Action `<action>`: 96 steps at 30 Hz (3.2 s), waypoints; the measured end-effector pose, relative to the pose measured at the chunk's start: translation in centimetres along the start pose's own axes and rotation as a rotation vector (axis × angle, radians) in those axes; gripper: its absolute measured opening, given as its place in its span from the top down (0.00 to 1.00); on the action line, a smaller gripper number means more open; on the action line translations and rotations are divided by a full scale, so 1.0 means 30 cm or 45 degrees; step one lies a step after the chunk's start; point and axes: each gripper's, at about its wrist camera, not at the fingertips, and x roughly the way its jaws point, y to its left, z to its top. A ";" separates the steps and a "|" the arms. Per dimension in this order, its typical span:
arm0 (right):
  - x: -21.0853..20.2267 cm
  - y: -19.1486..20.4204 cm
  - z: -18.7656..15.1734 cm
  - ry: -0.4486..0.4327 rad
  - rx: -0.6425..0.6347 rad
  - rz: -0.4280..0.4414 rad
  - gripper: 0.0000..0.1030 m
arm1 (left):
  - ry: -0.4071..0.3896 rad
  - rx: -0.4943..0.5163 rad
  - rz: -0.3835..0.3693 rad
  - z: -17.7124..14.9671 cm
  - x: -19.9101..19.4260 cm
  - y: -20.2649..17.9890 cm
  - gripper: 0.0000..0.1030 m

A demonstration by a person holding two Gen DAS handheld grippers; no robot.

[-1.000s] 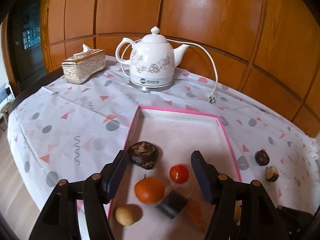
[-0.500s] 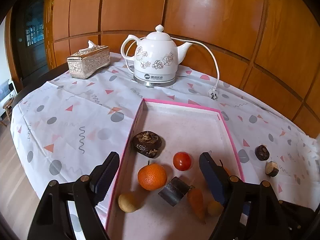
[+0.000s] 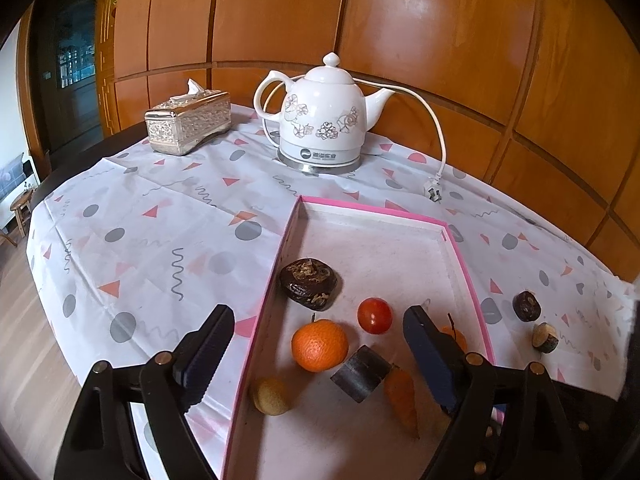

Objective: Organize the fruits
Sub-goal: 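Lower the beige ball into the tray and open the right tool, then move both tools back toward the remaining pieces on the cloth, then grasp the bark-covered wood block with the right tool while the left tool grasps the dark piece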

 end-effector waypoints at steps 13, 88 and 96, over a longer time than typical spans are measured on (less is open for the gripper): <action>-0.020 -0.005 0.026 -0.053 0.045 0.043 0.77 | 0.012 0.009 0.020 -0.031 -0.010 0.010 0.13; -0.082 -0.537 -0.122 -0.072 0.609 -0.307 0.53 | 0.071 0.381 -0.320 -0.114 -0.039 -0.409 0.13; -0.076 -0.534 -0.119 -0.077 0.554 -0.351 0.75 | 0.075 0.380 -0.350 -0.101 -0.028 -0.430 0.13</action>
